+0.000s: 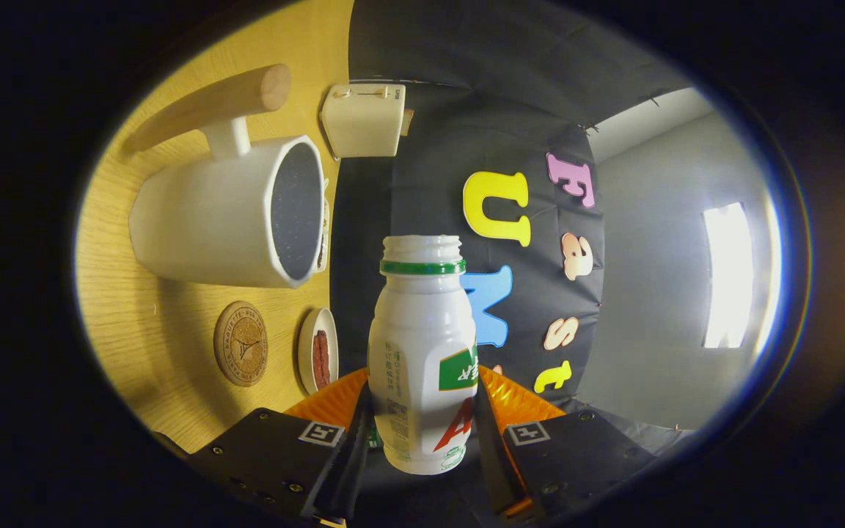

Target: Take the bottle from table, then pour the juice into the cup, finally place the bottle on the coaster

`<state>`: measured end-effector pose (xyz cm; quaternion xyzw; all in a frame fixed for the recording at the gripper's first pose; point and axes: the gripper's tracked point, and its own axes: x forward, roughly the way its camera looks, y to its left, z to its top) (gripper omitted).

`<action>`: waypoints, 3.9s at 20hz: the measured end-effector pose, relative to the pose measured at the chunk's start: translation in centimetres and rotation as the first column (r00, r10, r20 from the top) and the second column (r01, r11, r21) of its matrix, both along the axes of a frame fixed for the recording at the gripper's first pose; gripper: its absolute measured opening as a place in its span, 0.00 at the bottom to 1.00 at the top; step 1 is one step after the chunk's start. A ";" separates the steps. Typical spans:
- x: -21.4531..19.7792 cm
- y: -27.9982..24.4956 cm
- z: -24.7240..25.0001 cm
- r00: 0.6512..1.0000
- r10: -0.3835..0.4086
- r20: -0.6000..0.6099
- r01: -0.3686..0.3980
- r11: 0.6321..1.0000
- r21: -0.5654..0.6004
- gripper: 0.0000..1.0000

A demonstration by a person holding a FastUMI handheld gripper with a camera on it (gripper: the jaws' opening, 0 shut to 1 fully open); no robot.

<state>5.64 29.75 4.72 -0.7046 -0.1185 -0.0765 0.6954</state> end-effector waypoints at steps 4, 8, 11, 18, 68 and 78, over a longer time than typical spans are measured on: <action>0.1 -0.1 -0.1 1.000 -0.007 0.008 0.007 1.000 -0.027 0.66; 0.2 -0.1 -0.2 1.000 -0.007 0.015 0.008 0.998 -0.059 0.66; 0.3 -0.2 -0.1 1.000 -0.006 0.018 0.007 0.998 -0.063 0.66; 0.3 -0.3 0.0 0.999 -0.005 0.039 0.008 0.997 -0.076 0.66; 0.1 -0.3 0.7 0.994 -0.002 0.109 0.028 0.971 -0.236 0.66; -0.2 -0.1 1.0 0.995 0.008 0.101 0.019 0.966 -0.256 0.66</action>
